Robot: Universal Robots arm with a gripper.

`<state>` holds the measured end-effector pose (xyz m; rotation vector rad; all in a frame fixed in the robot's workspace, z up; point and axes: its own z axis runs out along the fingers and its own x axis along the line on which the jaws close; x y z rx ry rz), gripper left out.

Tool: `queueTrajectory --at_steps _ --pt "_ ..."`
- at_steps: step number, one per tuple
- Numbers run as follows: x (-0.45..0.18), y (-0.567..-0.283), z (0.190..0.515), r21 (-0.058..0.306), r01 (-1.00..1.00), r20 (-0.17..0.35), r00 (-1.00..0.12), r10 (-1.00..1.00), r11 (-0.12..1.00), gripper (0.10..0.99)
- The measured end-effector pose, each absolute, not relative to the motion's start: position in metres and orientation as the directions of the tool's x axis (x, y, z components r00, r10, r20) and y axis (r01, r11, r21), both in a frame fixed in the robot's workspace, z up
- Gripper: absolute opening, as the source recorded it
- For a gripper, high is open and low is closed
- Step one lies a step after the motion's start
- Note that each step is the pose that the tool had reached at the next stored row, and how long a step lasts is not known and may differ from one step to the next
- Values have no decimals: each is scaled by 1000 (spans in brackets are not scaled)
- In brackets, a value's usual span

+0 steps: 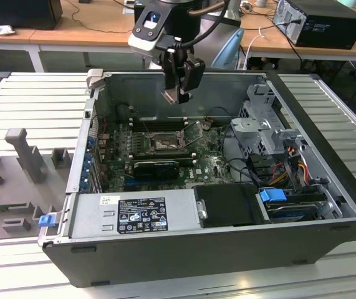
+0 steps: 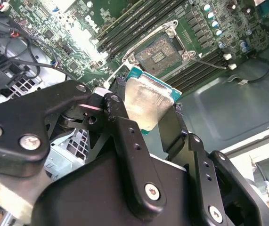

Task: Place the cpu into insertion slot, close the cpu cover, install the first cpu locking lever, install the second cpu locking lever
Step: 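Place the cpu into insertion slot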

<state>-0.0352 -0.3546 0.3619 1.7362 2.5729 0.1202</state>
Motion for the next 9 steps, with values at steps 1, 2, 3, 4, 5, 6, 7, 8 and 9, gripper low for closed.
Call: queueTrajectory --at_steps 1,2,3,4,5,6,7,8,9 --pt "-35 -355 362 84 925 13 -373 928 371 525" --pt "-35 -355 361 83 926 12 -371 928 369 525" --pt "-35 -355 360 83 926 11 -371 929 369 525" --pt "-35 -355 360 83 926 11 -371 929 369 525" --pt "-35 -355 360 83 926 11 -371 929 369 525" --pt "-35 -355 359 83 926 11 -371 929 369 525" --pt "-35 -355 359 83 926 11 -371 929 368 525" --pt "-35 -355 358 83 926 11 -370 929 368 525" --pt "-35 -355 358 83 927 11 -369 929 367 525"
